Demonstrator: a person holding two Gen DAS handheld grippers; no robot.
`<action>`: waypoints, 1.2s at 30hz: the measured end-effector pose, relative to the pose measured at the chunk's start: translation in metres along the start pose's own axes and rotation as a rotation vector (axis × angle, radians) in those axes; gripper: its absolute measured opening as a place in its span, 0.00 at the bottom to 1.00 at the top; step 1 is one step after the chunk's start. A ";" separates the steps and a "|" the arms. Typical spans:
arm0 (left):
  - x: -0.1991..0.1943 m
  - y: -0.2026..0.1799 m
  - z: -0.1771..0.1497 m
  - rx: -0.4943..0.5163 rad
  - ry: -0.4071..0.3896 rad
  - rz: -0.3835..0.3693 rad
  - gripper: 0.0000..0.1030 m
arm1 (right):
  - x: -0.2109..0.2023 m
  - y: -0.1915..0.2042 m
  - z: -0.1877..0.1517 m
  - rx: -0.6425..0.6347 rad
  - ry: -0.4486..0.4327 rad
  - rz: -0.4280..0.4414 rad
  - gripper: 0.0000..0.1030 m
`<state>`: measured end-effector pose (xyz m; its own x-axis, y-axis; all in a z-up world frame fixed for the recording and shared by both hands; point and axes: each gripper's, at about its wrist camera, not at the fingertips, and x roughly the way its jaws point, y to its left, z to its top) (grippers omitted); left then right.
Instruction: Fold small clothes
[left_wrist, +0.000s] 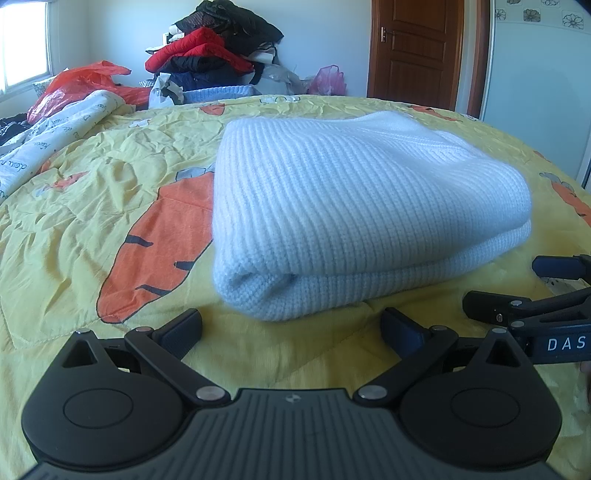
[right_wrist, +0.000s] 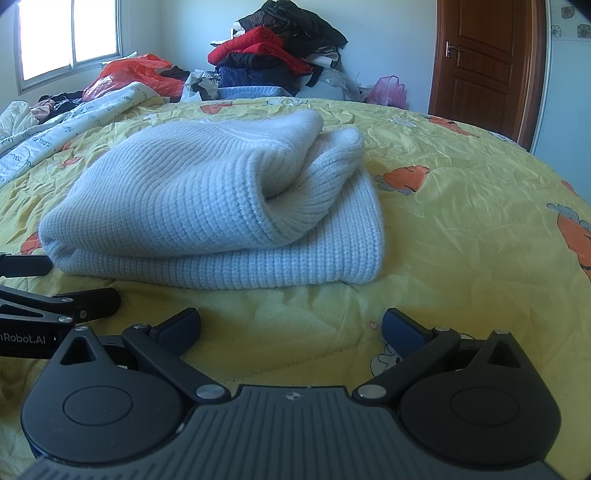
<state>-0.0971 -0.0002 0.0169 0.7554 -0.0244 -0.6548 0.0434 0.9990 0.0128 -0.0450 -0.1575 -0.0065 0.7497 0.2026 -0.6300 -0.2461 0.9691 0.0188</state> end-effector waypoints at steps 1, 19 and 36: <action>0.000 0.000 0.000 0.000 0.000 0.000 1.00 | 0.000 0.000 0.000 0.000 0.000 0.000 0.99; 0.000 0.000 0.000 0.000 -0.001 0.000 1.00 | -0.002 0.001 0.000 0.006 -0.004 0.002 0.99; 0.000 0.000 -0.001 0.000 -0.001 0.000 1.00 | -0.002 0.002 0.000 0.008 -0.006 0.003 0.99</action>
